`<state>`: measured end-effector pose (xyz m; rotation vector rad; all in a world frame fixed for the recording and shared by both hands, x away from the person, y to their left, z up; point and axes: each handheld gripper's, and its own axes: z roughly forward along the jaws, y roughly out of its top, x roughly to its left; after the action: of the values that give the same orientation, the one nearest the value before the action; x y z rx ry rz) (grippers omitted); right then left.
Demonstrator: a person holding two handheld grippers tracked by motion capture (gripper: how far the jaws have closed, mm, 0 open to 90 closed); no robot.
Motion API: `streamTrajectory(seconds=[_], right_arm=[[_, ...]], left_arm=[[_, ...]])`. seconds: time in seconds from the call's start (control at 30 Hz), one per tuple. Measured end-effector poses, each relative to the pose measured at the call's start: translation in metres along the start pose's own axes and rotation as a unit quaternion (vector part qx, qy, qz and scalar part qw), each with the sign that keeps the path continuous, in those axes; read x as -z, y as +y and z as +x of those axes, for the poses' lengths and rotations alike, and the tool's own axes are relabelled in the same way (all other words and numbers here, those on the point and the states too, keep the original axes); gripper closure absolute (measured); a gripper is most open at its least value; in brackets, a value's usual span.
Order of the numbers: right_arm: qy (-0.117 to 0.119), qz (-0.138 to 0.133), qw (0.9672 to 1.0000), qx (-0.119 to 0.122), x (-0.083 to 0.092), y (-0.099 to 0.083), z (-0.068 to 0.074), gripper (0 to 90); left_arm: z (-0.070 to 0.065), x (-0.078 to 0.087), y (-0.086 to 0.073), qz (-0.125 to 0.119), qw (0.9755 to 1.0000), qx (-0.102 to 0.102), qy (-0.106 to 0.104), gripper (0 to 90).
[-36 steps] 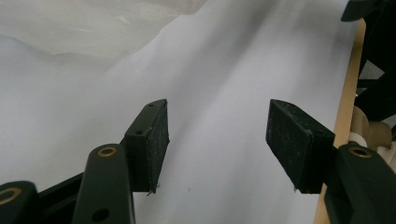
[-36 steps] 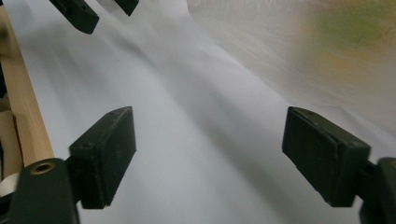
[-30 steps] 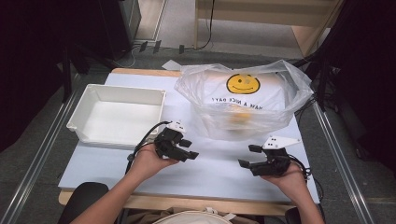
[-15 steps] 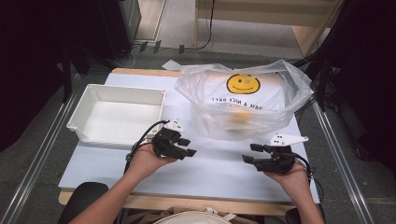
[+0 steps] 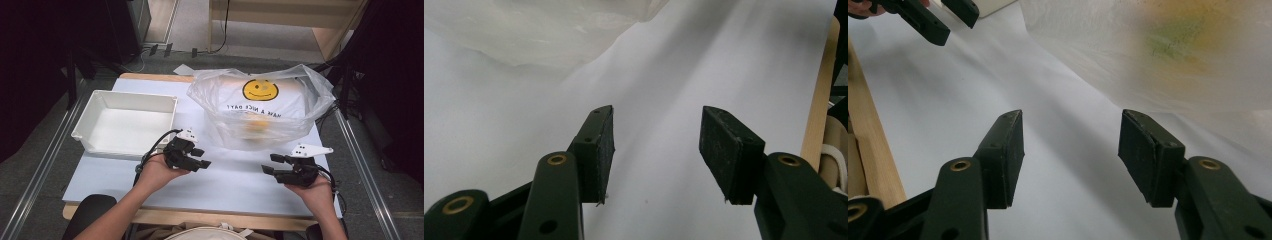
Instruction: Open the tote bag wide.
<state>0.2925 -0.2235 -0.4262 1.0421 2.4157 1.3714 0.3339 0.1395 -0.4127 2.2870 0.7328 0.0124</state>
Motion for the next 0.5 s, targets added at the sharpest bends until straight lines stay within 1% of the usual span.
streamTrajectory(seconds=[0.1,0.23,0.4,0.5], right_arm=[[-0.001,0.001,1.0,-0.002,0.001,-0.0004,-0.0001,45.1],[-0.001,0.007,0.9999,-0.008,0.0019,-0.0013,-0.0012,45.2],[-0.002,0.008,0.9999,-0.006,0.0031,-0.0027,-0.0011,45.2],[-0.003,0.009,0.9999,-0.005,0.0032,-0.0033,-0.0008,45.2]], left_arm=[[0.0007,0.0001,0.0008,-0.001,1.0,0.0,-0.003,49.1],[0.0015,-0.0005,0.0017,-0.005,1.0,0.006,-0.003,49.0],[0.0024,-0.0007,0.0028,-0.005,0.9999,0.005,-0.007,48.7],[0.0018,-0.0012,0.0034,-0.006,1.0,0.004,-0.006,48.8]])
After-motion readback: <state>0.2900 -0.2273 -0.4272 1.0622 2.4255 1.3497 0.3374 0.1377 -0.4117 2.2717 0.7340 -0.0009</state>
